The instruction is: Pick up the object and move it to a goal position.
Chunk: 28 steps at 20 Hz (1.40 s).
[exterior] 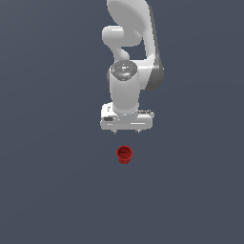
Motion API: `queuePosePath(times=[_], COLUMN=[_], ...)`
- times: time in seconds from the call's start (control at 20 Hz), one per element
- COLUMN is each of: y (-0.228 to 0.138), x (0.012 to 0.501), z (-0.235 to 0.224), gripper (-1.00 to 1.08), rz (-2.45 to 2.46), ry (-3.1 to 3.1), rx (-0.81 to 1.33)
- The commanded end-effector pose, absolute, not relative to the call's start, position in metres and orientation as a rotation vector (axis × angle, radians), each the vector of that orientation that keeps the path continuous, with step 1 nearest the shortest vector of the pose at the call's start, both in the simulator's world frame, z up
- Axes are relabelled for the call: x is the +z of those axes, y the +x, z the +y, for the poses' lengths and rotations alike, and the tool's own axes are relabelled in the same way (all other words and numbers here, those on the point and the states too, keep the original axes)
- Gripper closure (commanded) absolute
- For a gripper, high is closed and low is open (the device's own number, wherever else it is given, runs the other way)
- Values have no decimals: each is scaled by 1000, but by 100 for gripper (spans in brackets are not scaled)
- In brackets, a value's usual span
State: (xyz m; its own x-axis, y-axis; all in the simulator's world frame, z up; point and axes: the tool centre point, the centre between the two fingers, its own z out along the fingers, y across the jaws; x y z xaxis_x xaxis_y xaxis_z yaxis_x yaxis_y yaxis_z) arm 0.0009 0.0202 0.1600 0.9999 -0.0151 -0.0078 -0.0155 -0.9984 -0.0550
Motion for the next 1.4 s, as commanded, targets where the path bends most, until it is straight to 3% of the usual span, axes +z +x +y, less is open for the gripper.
queuePosePath(times=[0.0,0.7,1.35], y=[1,9,28], x=[160,168,144], z=[20,16,14], gripper=[-92,-92,-92], rz=[24,20,280], ry=[-3086,-3111,-3105], rx=[11,-13,-5])
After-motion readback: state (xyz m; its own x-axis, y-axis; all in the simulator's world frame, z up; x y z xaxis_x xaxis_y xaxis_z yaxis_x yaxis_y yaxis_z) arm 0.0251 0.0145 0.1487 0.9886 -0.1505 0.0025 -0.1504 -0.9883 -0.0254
